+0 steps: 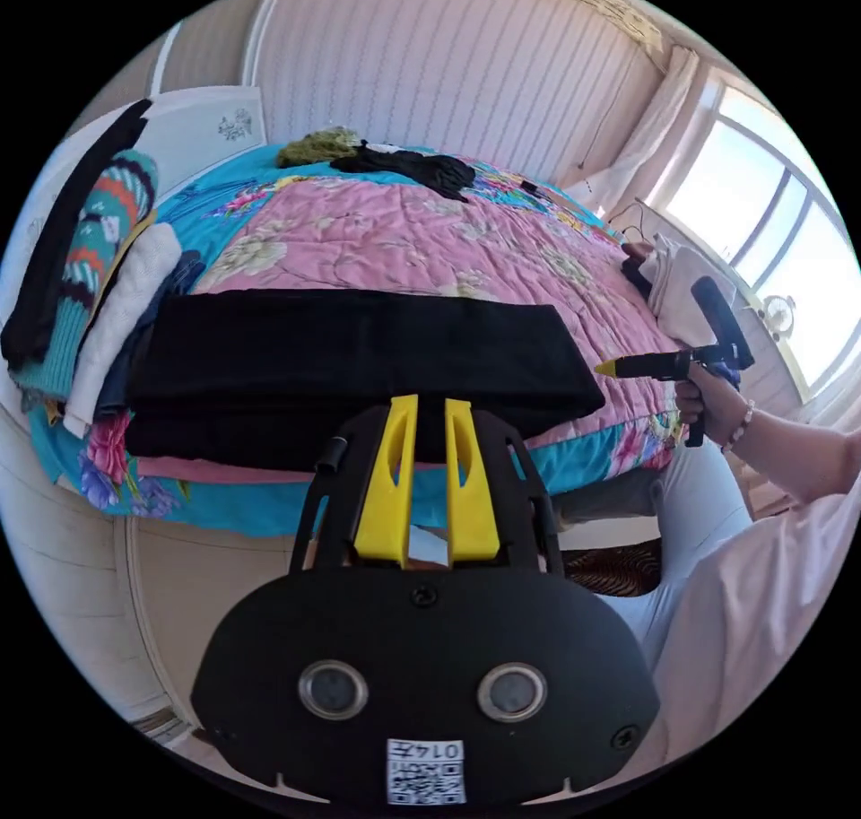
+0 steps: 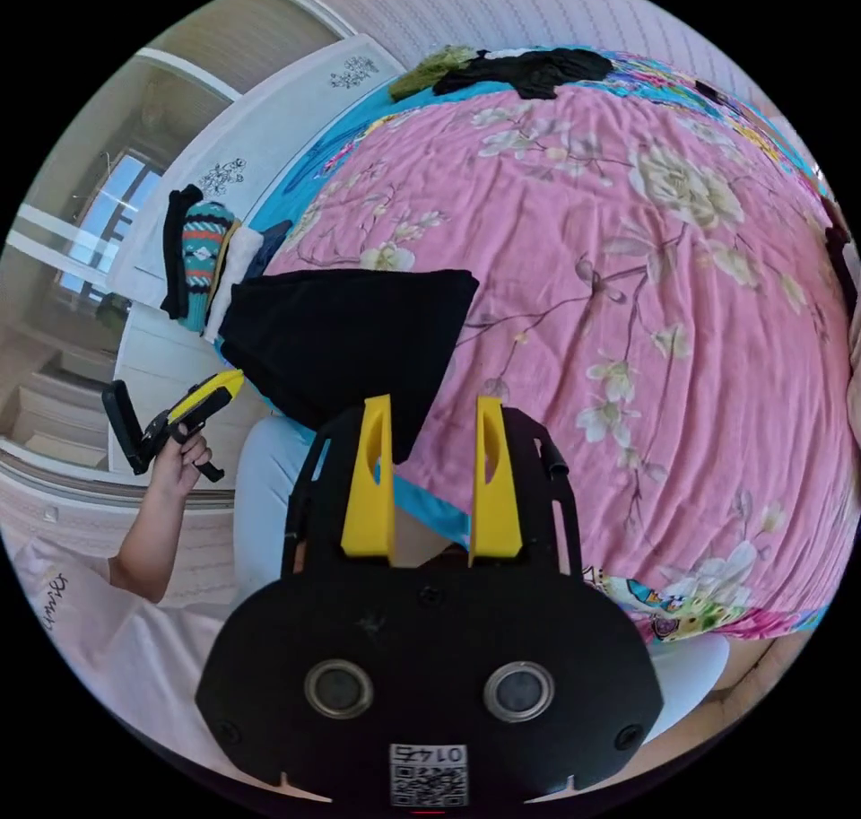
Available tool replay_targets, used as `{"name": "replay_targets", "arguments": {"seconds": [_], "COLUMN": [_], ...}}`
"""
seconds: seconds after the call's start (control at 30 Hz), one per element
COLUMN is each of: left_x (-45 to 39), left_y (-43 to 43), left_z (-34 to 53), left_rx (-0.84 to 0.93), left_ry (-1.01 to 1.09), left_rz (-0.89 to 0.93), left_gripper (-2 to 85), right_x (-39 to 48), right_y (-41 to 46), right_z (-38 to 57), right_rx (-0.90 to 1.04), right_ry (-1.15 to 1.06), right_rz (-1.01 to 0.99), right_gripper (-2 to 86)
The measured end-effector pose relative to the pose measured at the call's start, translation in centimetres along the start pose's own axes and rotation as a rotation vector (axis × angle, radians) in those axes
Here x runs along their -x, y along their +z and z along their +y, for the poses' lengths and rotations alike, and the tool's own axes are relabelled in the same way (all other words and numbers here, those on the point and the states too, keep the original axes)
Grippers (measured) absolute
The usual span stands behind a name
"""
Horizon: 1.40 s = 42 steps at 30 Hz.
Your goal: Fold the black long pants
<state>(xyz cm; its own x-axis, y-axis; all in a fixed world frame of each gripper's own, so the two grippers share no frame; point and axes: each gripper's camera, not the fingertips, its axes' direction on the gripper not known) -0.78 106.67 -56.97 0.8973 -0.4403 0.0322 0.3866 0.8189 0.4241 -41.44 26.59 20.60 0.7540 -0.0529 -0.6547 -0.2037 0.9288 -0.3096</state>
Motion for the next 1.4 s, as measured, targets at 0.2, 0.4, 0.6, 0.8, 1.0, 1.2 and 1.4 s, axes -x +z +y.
{"name": "replay_targets", "arguments": {"seconds": [0.2, 0.4, 0.6, 0.8, 1.0, 1.2, 1.4], "left_x": [-0.2, -2.6, -10.5, -22.0, -26.1, -29.1, -32.4], "left_y": [3.7, 3.2, 4.6, 6.9, 5.9, 8.7, 13.5], "left_z": [-0.6, -1.2, -2.1, -0.7, -0.1, -2.1, -1.6], "left_rx": [0.096, 0.096, 0.09, 0.135, 0.093, 0.102, 0.202], "left_ry": [-0.056, -0.015, 0.054, 0.247, 0.331, 0.347, 0.42], "left_rz": [-0.015, 0.036, 0.233, 0.369, 0.309, 0.165, 0.136], "left_gripper": [5.8, 4.6, 2.7, -0.1, -0.9, -1.0, -1.0], "right_x": [-0.6, -1.4, -3.0, -10.2, -7.8, 5.3, 7.0], "right_y": [2.6, -1.6, -7.9, -15.2, -16.0, -7.9, 1.9], "right_z": [-1.3, -4.1, -3.9, 3.3, 6.6, -0.9, -4.4], "right_rx": [0.096, 0.121, 0.113, 0.069, -0.02, 0.039, 0.143], "right_ry": [0.012, -0.064, -0.144, 0.03, 0.082, -0.329, -0.325], "right_rz": [-0.172, -0.434, -0.386, -0.202, 0.139, 0.196, 0.389], "right_gripper": [6.6, 2.4, 1.4, 1.1, 0.0, -0.4, -0.7]}}
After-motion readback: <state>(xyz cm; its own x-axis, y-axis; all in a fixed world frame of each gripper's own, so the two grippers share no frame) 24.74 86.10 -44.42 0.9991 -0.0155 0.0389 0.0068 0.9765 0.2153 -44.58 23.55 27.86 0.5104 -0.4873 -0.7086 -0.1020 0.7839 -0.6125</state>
